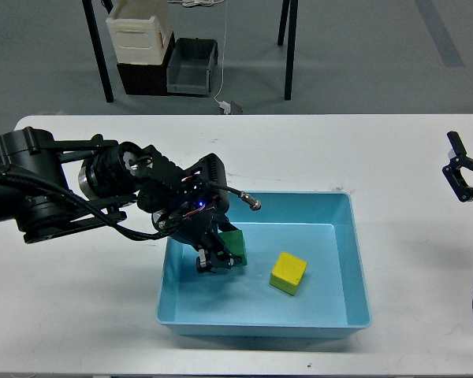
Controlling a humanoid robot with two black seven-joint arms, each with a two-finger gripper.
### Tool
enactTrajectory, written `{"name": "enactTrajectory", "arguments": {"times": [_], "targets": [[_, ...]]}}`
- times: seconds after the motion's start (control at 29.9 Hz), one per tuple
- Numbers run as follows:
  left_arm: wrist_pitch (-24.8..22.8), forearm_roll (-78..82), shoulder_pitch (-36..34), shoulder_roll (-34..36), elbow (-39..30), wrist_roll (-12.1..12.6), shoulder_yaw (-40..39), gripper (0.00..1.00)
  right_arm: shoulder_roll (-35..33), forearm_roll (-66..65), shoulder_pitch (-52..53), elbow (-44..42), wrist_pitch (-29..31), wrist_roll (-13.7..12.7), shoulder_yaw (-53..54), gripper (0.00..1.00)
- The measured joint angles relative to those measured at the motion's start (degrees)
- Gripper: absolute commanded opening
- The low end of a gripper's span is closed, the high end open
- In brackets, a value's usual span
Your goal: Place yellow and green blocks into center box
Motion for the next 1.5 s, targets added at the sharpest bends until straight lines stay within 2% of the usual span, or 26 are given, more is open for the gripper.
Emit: {"name": "enactTrajectory", "arguments": {"times": [0.3,0.4,0.53,0.77,0.94,1.07,1.3,1.5], "targets": [[0.0,-3.8,0.1,1.2,0.0,0.0,-2.3,0.99,0.0,0.0,-0.1,0.3,0.4,0.0,-0.1,1.00],[0.0,-9.1,0.0,2.8,0.0,0.0,-6.6,0.99,0.1,0.0,-0.1,2.0,1.0,0.0,-0.2,1.00],[0.0,-23.9,1.6,4.3,0.4,0.0,-13.2,0.99,0.1,0.0,0.2,2.8,1.2,-0.2,-1.1,1.00],[0.0,-39.1,10.3,8.4,2.3,0.0,-25.6,1.00,0.7,7.6,2.2,2.4,2.4,-1.3,-1.7,1.00],[0.0,-46.9,19.6,8.1,5.8,0.0,-41.2,1.00,1.0,15.4,5.4,2.0,2.4,-3.7,-3.5,1.00],[0.0,-58.9,25.2,7.0,6.9,0.0,-50.2,1.00,1.6,20.4,5.8,1.9,0.1,-4.2,-3.7,1.00],[0.3,-94.7,34.1,6.3,8.0,0.0,-53.1,1.00,4.3,31.1,4.6,2.5,-3.6,-5.6,-3.4,1.00],[1.2,-118.3,38.2,10.7,7.0,0.2,-53.0,1.00,5.1,33.0,0.2,5.6,-3.7,-7.0,-3.2,1.00]]}}
